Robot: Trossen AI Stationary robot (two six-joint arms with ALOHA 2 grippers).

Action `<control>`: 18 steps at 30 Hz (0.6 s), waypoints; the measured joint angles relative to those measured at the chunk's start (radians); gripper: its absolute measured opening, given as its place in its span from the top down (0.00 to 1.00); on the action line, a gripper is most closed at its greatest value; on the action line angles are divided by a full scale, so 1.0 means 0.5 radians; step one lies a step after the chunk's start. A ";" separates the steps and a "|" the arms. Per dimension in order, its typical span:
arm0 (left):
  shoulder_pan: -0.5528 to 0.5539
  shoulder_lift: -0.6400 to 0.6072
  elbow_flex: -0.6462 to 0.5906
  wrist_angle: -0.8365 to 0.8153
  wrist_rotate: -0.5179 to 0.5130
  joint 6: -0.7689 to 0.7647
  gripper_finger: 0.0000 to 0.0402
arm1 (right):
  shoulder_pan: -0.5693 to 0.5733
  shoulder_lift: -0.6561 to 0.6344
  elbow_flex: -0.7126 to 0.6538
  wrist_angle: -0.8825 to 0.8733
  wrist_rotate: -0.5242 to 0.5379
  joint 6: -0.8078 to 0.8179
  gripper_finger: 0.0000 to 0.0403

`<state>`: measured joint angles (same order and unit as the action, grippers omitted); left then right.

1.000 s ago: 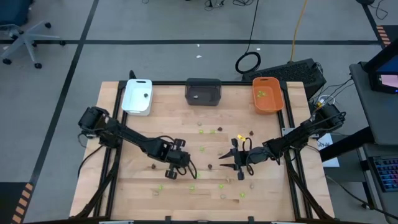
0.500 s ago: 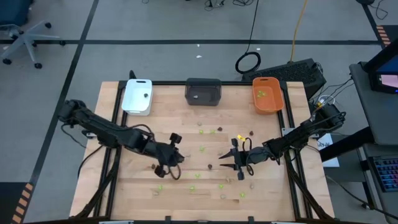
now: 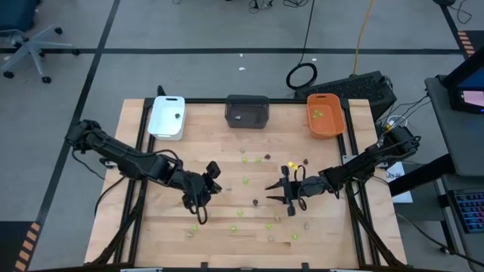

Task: Sort Halloween decoration
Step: Put the black toy skull into the white bin

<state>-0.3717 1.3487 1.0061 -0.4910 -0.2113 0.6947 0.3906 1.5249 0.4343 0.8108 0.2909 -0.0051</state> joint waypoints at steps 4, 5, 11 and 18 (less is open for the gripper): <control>0.002 0.000 0.000 -0.001 -0.026 -0.001 0.87 | -0.015 0.000 0.000 0.000 0.000 0.000 0.70; 0.002 0.000 0.000 0.000 -0.028 -0.001 0.87 | -0.019 0.000 0.000 -0.001 0.000 0.000 0.70; 0.002 0.000 0.000 0.005 -0.029 -0.017 0.87 | -0.025 0.000 0.000 0.000 0.000 0.000 0.70; 0.002 -0.001 0.000 0.037 -0.112 -0.570 0.87 | -0.025 0.000 0.000 0.000 0.000 0.000 0.70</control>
<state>-0.3710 1.3483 1.0061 -0.4725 -0.2671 0.4096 0.3782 1.5249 0.4343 0.8108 0.2909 -0.0051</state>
